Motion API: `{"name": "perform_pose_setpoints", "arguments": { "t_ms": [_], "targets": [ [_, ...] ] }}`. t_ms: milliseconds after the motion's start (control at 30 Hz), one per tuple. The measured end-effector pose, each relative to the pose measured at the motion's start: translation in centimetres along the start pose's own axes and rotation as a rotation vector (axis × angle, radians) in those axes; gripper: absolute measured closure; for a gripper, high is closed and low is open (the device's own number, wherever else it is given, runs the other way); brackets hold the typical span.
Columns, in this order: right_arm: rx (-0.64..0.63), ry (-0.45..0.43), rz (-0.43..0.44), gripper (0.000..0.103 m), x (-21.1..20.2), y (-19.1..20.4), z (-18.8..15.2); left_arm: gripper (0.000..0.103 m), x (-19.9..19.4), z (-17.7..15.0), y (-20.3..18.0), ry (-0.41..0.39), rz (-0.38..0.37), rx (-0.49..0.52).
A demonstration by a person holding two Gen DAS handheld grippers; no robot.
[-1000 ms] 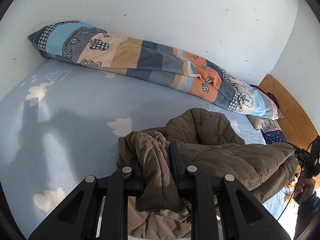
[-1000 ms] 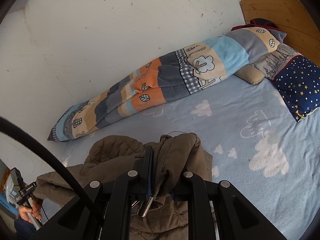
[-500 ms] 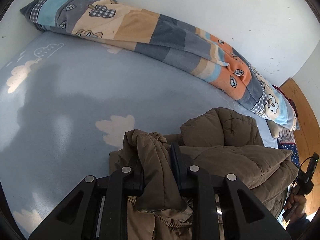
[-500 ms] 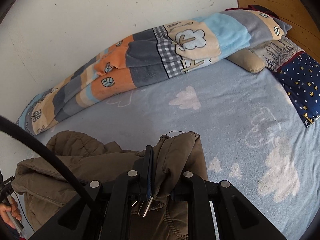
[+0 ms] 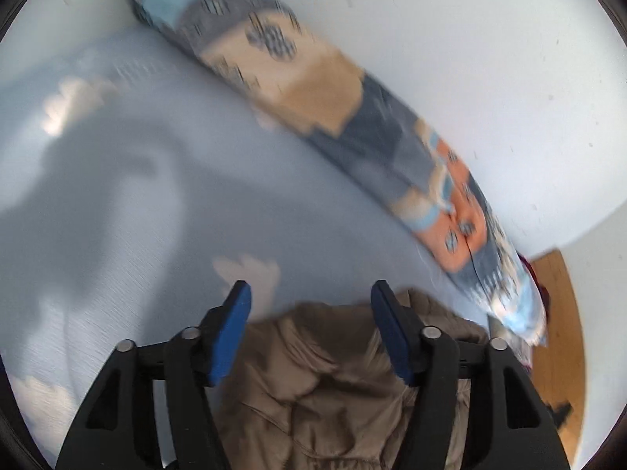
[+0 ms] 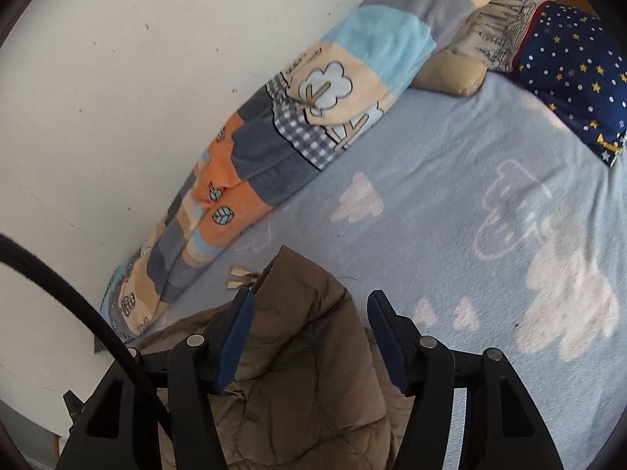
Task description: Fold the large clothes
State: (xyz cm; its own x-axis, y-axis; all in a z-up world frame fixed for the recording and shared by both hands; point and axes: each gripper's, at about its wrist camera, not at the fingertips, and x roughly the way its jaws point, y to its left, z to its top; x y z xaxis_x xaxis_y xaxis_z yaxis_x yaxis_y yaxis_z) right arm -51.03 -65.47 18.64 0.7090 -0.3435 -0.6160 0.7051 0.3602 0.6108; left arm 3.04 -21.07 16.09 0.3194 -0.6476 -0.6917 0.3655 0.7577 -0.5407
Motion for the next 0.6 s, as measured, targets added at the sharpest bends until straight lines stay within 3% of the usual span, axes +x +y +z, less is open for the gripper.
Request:
{"name": "perform_pose_setpoints", "arguments": {
  "t_ms": [133, 267, 500, 600],
  "targets": [
    [-0.062, -0.043, 0.029, 0.04, -4.2, 1.1, 0.3, 0.04, -3.6, -0.1, -0.8, -0.058, -0.039, 0.076],
    [-0.19, 0.007, 0.046, 0.042, -5.4, 3.9, -2.1, 0.04, -5.2, -4.5, -4.1, -0.047, -0.078, 0.262],
    [-0.403, 0.106, 0.012, 0.046, -2.9, 8.6, -11.2, 0.04, -2.8, -14.8, -9.6, 0.054, -0.066, 0.548],
    [-0.477, 0.133, -0.037, 0.046, -0.7, 10.0, -13.8, 0.04, -0.3, -17.2, -11.3, 0.082, -0.007, 0.61]
  ]
}}
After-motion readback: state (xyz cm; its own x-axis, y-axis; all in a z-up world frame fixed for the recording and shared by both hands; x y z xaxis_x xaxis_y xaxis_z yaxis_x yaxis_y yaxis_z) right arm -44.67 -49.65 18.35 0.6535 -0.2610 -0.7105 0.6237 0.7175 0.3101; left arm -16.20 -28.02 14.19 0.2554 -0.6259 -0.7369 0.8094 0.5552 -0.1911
